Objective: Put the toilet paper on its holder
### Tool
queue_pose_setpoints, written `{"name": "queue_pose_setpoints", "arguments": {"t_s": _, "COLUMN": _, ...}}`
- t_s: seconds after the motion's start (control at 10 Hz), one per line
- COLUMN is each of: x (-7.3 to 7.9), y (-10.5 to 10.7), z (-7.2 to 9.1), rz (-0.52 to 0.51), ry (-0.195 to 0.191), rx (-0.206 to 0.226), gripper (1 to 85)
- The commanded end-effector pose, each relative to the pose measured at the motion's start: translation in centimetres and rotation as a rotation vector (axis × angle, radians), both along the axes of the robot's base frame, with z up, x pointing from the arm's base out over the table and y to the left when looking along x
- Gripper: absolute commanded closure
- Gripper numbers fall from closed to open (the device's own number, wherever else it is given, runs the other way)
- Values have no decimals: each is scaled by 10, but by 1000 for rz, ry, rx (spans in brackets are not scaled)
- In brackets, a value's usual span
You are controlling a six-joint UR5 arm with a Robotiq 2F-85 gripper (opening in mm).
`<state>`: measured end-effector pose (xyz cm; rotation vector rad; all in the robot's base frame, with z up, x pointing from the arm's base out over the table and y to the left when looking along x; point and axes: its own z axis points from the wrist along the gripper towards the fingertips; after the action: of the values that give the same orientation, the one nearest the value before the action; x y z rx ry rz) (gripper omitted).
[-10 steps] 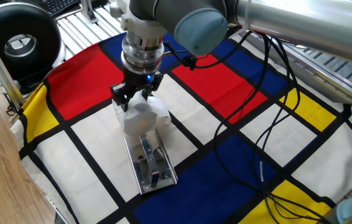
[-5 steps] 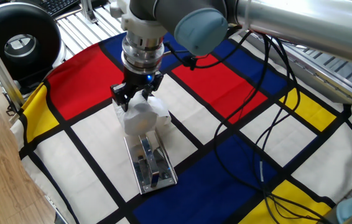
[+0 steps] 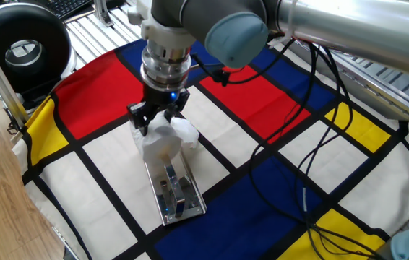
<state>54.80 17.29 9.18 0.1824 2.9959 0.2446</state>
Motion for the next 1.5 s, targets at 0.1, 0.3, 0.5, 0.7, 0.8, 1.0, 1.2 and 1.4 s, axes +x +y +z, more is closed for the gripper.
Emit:
{"name": "queue_pose_setpoints", "arguments": {"t_s": 0.1, "x": -20, "y": 11, "z": -2, "rz": -35, "ry": -2, "rx": 15, "gripper": 843}}
{"name": "queue_pose_setpoints", "arguments": {"t_s": 0.3, "x": -28, "y": 10, "z": -6, "rz": -34, "ry": -14, "rx": 10, "gripper": 843}}
{"name": "queue_pose_setpoints", "arguments": {"t_s": 0.5, "x": -23, "y": 10, "z": -5, "rz": -29, "ry": -37, "rx": 11, "gripper": 843}}
{"name": "queue_pose_setpoints", "arguments": {"t_s": 0.7, "x": -25, "y": 8, "z": -5, "rz": -19, "ry": -28, "rx": 2, "gripper": 843}}
{"name": "queue_pose_setpoints", "arguments": {"t_s": 0.8, "x": -27, "y": 11, "z": -5, "rz": -5, "ry": -25, "rx": 10, "gripper": 843}}
{"name": "queue_pose_setpoints", "arguments": {"t_s": 1.0, "x": -32, "y": 17, "z": -5, "rz": 33, "ry": -11, "rx": 31, "gripper": 843}}
{"name": "queue_pose_setpoints", "arguments": {"t_s": 1.2, "x": -35, "y": 16, "z": -6, "rz": 52, "ry": 0, "rx": 23, "gripper": 843}}
{"name": "queue_pose_setpoints", "arguments": {"t_s": 1.4, "x": -37, "y": 18, "z": -5, "rz": 69, "ry": 3, "rx": 27, "gripper": 843}}
